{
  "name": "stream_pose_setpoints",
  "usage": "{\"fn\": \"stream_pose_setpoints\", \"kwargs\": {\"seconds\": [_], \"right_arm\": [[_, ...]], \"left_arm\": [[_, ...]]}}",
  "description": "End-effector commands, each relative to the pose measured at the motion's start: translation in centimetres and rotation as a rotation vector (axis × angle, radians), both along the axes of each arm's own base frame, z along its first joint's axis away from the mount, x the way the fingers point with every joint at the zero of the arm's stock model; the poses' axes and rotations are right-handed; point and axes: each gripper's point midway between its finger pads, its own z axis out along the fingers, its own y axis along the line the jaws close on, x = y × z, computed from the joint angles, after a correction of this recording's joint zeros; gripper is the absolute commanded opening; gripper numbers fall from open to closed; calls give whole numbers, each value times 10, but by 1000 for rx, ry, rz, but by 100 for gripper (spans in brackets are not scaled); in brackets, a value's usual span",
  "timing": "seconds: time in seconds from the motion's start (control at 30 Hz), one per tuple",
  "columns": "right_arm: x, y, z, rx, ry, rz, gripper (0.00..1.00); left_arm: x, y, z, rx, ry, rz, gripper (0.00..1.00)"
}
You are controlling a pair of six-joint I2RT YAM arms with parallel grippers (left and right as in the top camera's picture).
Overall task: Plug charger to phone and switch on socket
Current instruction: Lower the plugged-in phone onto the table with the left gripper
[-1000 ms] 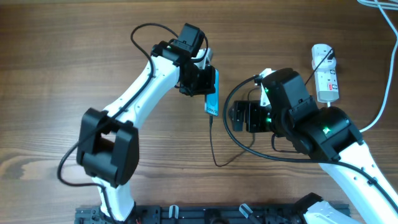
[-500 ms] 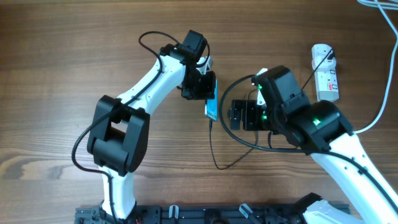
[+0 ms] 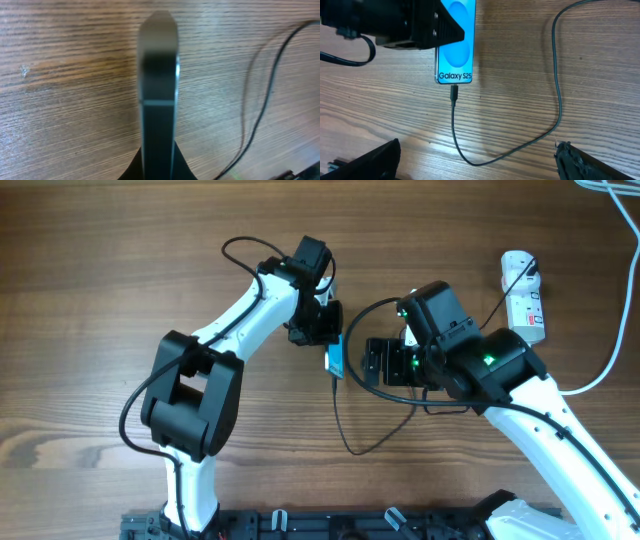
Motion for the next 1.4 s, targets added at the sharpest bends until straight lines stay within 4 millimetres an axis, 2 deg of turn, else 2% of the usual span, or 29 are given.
{"fn": "stream_pose_setpoints", "kwargs": {"seconds": [0.0,0.6,0.73,0.9,1.13,1.37], "right_arm": [[0,5,1,24,21,-1,100],[1,6,2,30,17,1,100],[1,6,2,30,17,0,100],[0,6,1,28,21,1,100],[-1,6,1,28,25,4,100],[-4,3,-1,18,40,5,100]], "left_arm": [[-2,1,-9,-1,10,17,4],[-8,-8,-28,-35,66,3,4],[-7,-8,-28,-34,63,3,11],[-4,-2,-32,10,42,10,21],[-4,0,-32,17,41,11,24],[-5,15,-38,108,34,21,24]]}}
